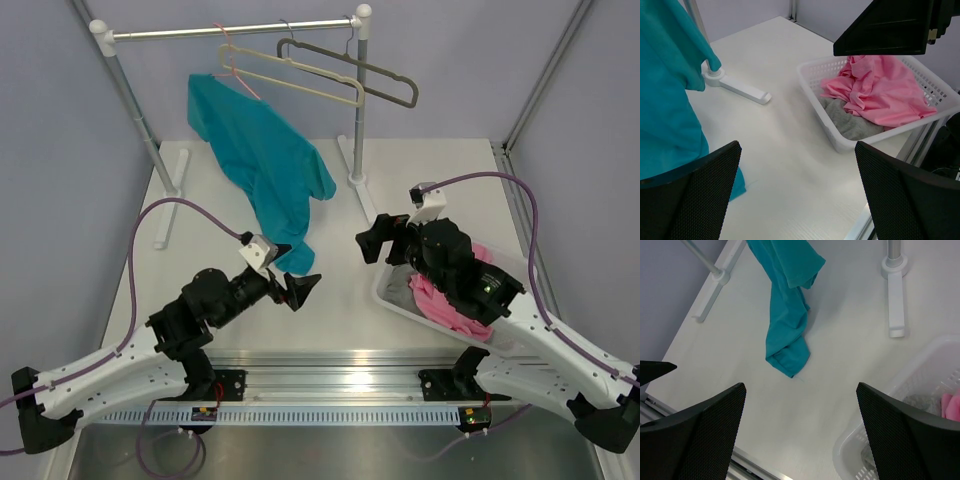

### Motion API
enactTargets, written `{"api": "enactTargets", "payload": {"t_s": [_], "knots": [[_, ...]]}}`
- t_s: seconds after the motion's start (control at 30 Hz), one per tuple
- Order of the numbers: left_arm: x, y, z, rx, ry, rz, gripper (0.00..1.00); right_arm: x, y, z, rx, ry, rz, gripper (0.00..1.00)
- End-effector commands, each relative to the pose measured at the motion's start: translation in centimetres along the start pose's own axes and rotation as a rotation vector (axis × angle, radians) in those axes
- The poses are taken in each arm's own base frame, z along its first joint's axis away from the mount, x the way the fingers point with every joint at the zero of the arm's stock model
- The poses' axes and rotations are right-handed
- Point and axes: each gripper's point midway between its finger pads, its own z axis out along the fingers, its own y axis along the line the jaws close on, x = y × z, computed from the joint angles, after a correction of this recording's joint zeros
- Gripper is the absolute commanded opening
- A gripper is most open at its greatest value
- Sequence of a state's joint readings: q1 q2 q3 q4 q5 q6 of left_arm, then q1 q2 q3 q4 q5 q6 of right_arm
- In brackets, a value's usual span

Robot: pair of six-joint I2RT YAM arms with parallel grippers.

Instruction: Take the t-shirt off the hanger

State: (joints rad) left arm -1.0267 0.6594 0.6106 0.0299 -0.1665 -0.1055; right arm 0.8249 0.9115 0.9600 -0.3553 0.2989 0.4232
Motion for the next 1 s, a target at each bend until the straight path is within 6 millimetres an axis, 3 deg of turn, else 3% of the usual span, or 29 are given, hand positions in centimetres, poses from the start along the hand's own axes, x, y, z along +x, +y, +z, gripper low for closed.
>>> {"api": "enactTargets", "payload": {"t_s": [0.0,0.17,0.23,0.27,0.3,0.4,0.43,0.5,0.53,0.57,0.6,0.63,0.67,0.7,0.73,0.77,0.87,0.97], "knots": [[-1.6,0.4,0.0,-0.029,-0.064,-0.023,0.99,-2.0,0.5,-0.5,-0.018,-0.080,-0.004,0.99],[-1.7,1.1,-0.1,-0.071,-0.066,-0.025,0.99,-2.1,0.5,-0.6,-0.015,-0.077,-0.009,0.99],[-2.4,2.9,-0.3,-0.180,-0.084,-0.052,0.99,-2.2,0.2,-0.5,0.002,-0.082,-0.015,1.00],[-2.2,4.9,-0.6,-0.303,-0.075,-0.066,0.99,-2.2,0.1,-0.4,0.008,-0.081,-0.019,1.00],[-3.5,5.6,-0.9,-0.351,-0.097,-0.086,0.99,-2.1,0.0,-0.4,0.011,-0.078,-0.025,1.00],[-4.8,7.9,-1.2,-0.519,-0.101,-0.108,0.99,-2.2,0.2,-0.6,0.003,-0.074,-0.028,0.99],[-7.1,8.2,-1.4,-0.551,-0.141,-0.141,0.99,-2.1,0.2,-0.6,-0.002,-0.075,-0.031,0.99],[-8.4,9.4,-1.0,-0.664,-0.145,-0.149,0.99,-2.1,0.3,-0.8,-0.014,-0.077,-0.034,1.00],[-11.1,9.6,-1.0,-0.692,-0.190,-0.171,0.99,-1.9,0.5,-0.9,-0.026,-0.073,-0.038,0.99],[-12.0,10.3,-1.1,-0.756,-0.206,-0.172,0.99,-1.8,0.5,-0.8,-0.032,-0.073,-0.042,1.00],[-12.0,10.5,0.2,-0.793,-0.177,-0.129,0.99,-1.9,0.6,-0.9,-0.040,-0.073,-0.043,0.99],[-14.9,10.6,0.3,-0.816,-0.230,-0.152,0.99,-1.9,0.8,-0.9,-0.047,-0.074,-0.041,1.00],[-15.8,10.9,0.7,-0.843,-0.236,-0.147,0.99,-1.8,1.0,-1.0,-0.058,-0.068,-0.041,0.99],[-15.5,11.1,2.5,-0.857,-0.210,-0.130,0.99,-1.8,1.0,-1.0,-0.060,-0.065,-0.038,0.99],[-15.7,11.9,3.1,-0.882,-0.195,-0.126,0.99,-1.8,1.1,-1.1,-0.064,-0.063,-0.039,0.99],[-18.1,12.0,3.5,-0.881,-0.236,-0.162,0.99,-1.8,1.1,-1.2,-0.067,-0.060,-0.036,0.99],[-17.6,13.6,7.6,-0.920,-0.184,-0.164,0.98,-2.0,0.9,-1.6,-0.059,-0.069,-0.039,0.99],[-19.2,14.1,9.2,-0.932,-0.209,-0.176,0.95,-2.2,0.6,-1.7,-0.050,-0.084,-0.043,1.00]]}}
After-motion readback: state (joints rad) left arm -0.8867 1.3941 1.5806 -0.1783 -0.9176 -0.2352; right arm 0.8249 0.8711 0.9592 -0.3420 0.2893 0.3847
